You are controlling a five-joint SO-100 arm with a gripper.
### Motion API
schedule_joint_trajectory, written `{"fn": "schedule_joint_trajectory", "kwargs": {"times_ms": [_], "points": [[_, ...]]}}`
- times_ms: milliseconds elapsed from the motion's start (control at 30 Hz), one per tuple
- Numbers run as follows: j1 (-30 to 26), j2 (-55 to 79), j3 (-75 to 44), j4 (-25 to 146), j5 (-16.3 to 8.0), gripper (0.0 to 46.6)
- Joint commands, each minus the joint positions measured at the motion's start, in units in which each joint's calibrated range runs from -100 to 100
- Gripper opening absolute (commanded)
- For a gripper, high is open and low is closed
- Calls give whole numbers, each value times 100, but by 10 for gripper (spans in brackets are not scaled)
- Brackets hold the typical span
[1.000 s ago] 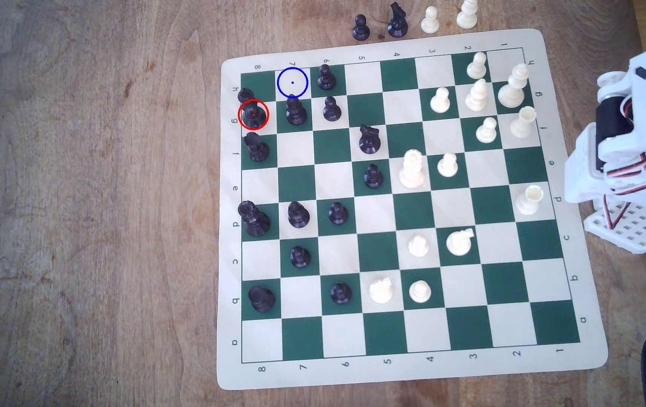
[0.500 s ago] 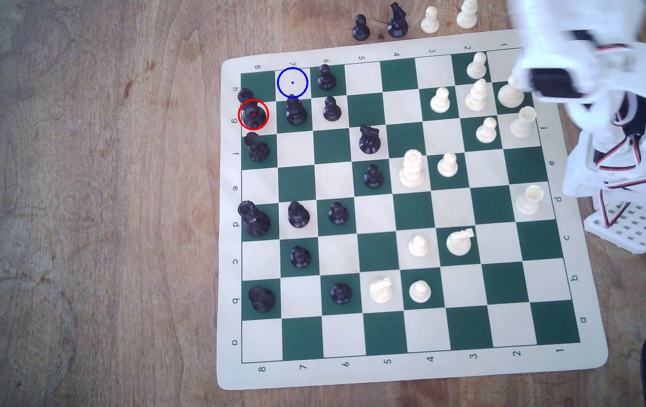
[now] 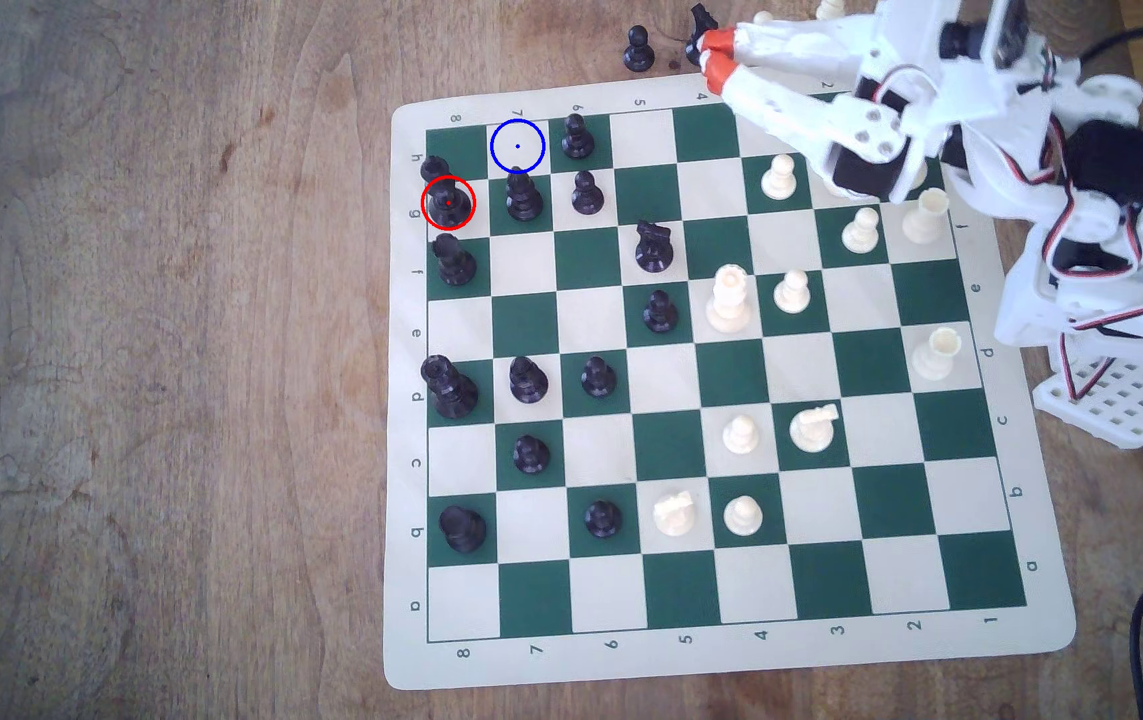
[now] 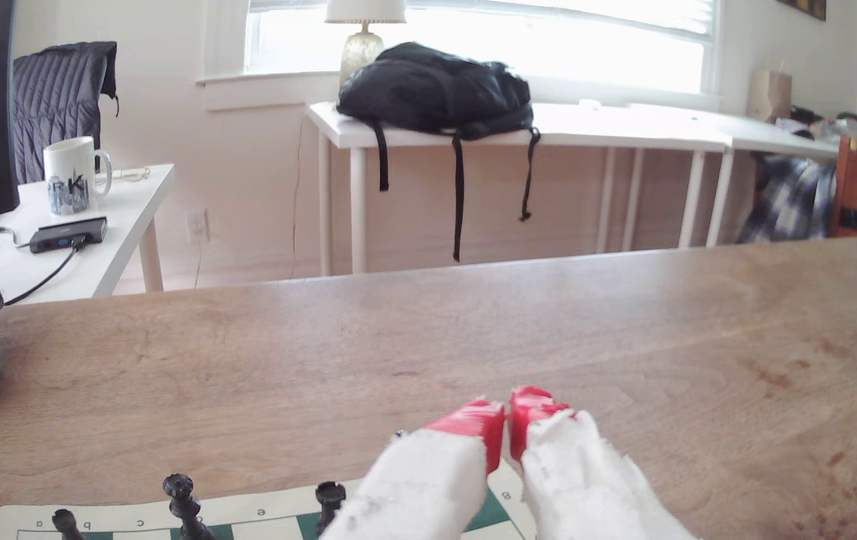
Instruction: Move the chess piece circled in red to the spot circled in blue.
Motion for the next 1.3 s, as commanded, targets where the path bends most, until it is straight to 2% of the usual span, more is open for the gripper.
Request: {"fn": "schedule_joint_trajectory", "kwargs": {"times_ms": [0,133,400,567,600,700,733,833,1000,1267], "points": [[-137,2012,-2572,818,-39,15],[-35,3532,-4376,1670,-83,23],[-176,5603,-6779,2956,-352,33],[-223,6970,-8284,3373,-562,69],[-223,7394,-8782,3513,-635,92],[-200,8039,-9644,3799,-767,117],[-176,8498,-10296,4135,-845,107],[-168,9033,-10931,4446,-889,125],[-121,10442,-12772,5118,-928,194],[-98,11146,-13424,5175,-908,206]]}}
